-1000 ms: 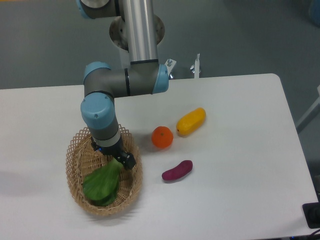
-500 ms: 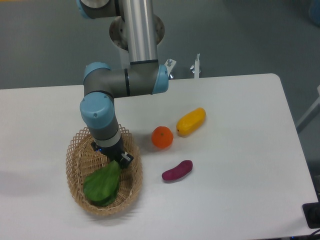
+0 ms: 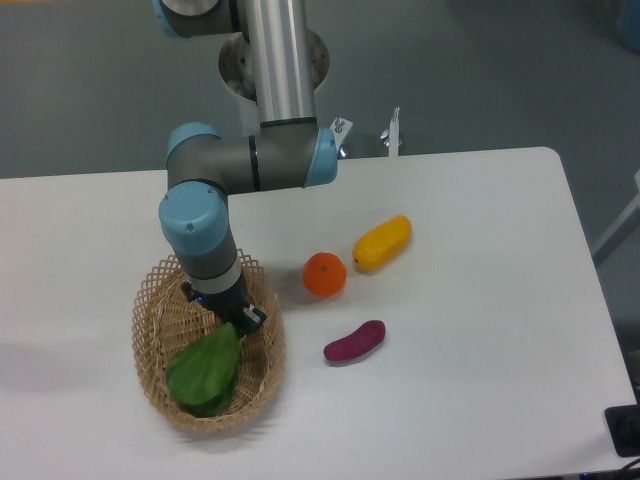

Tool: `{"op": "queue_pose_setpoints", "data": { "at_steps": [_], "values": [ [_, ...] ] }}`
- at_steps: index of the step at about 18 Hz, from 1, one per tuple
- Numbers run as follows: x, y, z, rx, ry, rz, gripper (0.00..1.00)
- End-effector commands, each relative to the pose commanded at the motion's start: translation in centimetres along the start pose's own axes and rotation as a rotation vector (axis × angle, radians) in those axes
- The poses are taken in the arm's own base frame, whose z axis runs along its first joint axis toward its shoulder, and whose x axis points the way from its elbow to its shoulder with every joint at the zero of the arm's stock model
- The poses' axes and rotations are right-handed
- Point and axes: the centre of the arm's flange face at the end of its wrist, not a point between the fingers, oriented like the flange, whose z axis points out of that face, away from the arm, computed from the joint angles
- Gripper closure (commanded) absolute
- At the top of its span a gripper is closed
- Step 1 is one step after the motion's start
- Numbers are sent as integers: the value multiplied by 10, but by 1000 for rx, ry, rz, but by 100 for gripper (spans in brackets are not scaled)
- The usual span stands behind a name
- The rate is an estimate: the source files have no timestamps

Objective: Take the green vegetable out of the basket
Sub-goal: 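Lift the bok choy out of the basket and carry it away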

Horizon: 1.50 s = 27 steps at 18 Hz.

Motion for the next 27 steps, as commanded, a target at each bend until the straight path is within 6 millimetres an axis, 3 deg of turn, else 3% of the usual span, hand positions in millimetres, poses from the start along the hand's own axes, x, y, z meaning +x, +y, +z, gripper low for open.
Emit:
{"op": "queue_pose_setpoints", "data": {
  "at_steps": [5,8,14,17,27],
  "values": [
    [-11,-1,-39,57,-38,35,67],
    [-29,4,-59,96,-52,6,66],
    [-102,34,-107,208,-83,-76,66],
    [-139,68,-123,235,-110,-70,66],
    [-230,205,-129,148,-107,45,66]
  ]
}}
